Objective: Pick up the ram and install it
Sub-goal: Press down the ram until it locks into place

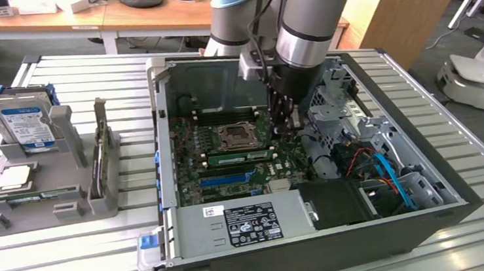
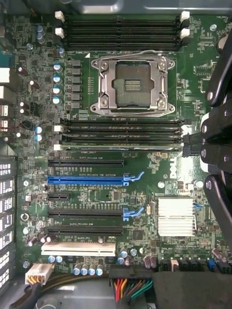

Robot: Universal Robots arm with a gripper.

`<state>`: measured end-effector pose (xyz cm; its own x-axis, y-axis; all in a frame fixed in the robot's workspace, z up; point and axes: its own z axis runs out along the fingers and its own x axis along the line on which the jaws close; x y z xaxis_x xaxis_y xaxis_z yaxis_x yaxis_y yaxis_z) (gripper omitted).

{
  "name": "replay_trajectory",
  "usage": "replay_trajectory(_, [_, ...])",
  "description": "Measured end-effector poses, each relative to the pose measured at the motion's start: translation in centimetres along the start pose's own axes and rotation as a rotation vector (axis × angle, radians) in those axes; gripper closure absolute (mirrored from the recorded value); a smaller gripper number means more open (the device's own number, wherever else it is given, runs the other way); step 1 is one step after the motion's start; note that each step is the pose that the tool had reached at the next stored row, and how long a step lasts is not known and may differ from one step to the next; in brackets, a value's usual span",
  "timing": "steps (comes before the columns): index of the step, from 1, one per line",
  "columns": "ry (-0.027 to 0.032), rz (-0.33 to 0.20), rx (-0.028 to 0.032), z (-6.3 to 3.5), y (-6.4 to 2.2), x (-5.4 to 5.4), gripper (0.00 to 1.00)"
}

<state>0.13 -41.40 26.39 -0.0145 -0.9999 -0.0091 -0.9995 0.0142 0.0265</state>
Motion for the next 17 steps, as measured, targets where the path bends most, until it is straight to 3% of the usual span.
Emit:
replay_trajectory(9, [0.0000,0.000,0.0000,0.94,-0.02,0.01,0.89])
replay_trajectory(17, [0.0000,0.000,0.0003,0.98,-0.03,-0.16,0.89])
